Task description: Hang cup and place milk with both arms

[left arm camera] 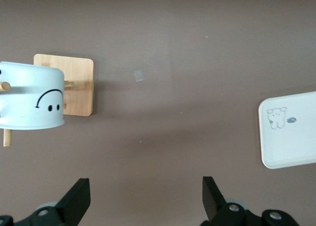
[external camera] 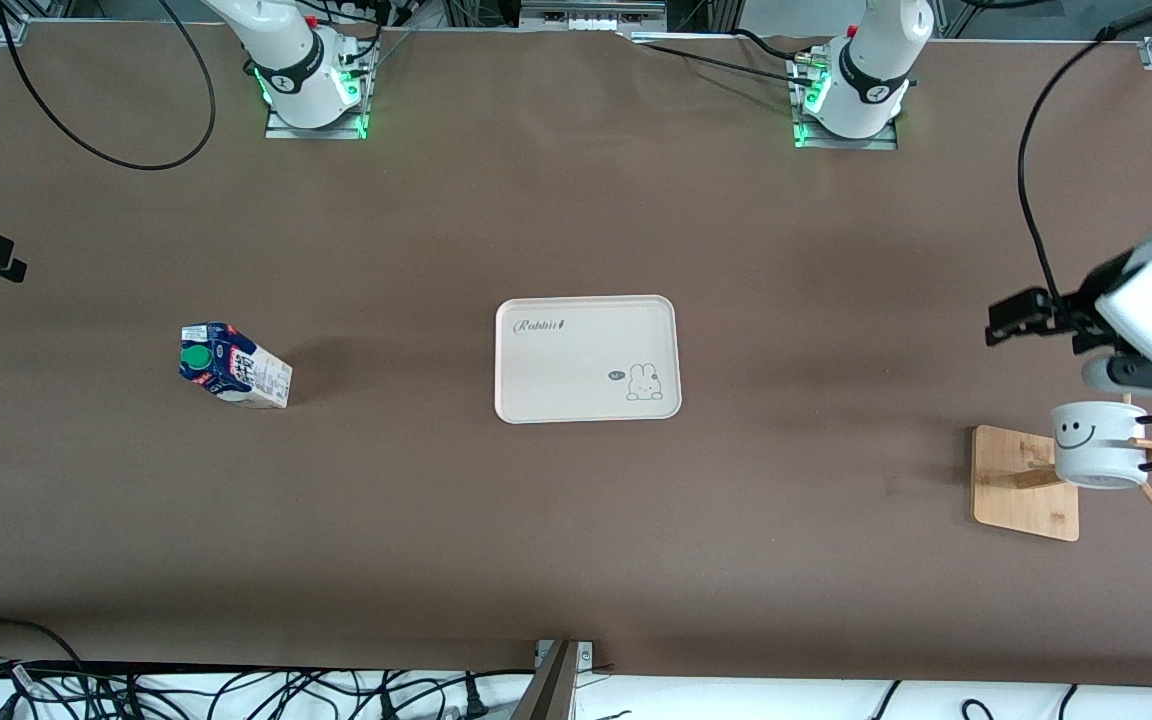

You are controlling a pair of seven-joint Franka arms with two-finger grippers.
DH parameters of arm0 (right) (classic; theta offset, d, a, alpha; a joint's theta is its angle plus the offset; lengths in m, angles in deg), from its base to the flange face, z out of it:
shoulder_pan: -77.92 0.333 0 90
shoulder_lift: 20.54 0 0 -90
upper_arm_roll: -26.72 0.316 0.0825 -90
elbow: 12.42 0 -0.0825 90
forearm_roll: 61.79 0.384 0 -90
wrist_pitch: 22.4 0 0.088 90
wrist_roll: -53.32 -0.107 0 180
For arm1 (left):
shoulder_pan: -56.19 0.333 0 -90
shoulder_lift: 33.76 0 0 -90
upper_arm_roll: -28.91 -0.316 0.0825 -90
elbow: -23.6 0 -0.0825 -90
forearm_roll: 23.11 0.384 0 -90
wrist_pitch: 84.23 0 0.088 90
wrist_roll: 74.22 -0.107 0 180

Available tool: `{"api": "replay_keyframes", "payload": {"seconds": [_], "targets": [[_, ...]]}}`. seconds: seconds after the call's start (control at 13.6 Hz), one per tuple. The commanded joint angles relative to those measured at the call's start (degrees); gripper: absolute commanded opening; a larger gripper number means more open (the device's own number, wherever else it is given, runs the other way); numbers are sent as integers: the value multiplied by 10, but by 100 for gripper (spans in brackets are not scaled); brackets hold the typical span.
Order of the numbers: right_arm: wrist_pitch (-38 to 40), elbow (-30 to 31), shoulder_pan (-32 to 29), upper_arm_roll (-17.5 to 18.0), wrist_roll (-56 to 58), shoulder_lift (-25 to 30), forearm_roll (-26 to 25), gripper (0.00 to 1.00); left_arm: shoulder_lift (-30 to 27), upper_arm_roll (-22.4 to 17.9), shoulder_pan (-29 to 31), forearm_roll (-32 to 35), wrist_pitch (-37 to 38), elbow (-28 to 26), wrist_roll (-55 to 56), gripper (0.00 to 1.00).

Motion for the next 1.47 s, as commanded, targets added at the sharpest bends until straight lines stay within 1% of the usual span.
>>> {"api": "replay_keyframes", "payload": {"seconds": [0.0, 0.07, 0.15, 0.22, 0.37, 0.51, 0.59, 0.66, 0.81, 0.95, 1.17, 1.39], "targets": [[-13, 17, -10, 37, -30, 15, -13, 100, -83, 2, -28, -4, 16, -72, -1, 100], [-20, 18, -11, 41, -29, 14, -14, 100, -121, -1, -41, -2, -1, -127, 11, 100], [-20, 17, -11, 41, -27, 13, -15, 100, -141, -7, -56, 2, -41, -165, 32, 100], [-17, 12, -10, 41, -28, 10, -14, 100, -153, -25, -59, 4, -74, -192, 41, 100], [-16, 12, -7, 43, -31, 11, -15, 100, -182, -35, -57, 6, -152, -263, 35, 100], [-15, 12, -14, 46, -32, 12, -11, 100, -186, -61, -56, 6, -155, -275, 32, 100], [-16, 13, -24, 50, -42, 13, -9, 100, -186, -62, -50, 6, -146, -276, 23, 100], [-15, 14, -38, 73, -53, 16, -9, 100, -183, -62, -48, 6, -133, -267, 5, 100], [-18, 15, -92, 129, -62, 16, -9, 100, -175, -62, -40, 4, -105, -242, -7, 100], [-18, 15, -93, 134, -63, 16, -12, 100, -175, -62, -30, -1, -83, -241, -9, 100], [-15, 15, -95, 135, -61, 16, -10, 100, -175, -62, -30, -1, -80, -241, -10, 100], [-6, 13, -80, 136, -63, 16, -12, 100, -175, -62, -30, -1, -78, -241, -10, 100]]}}
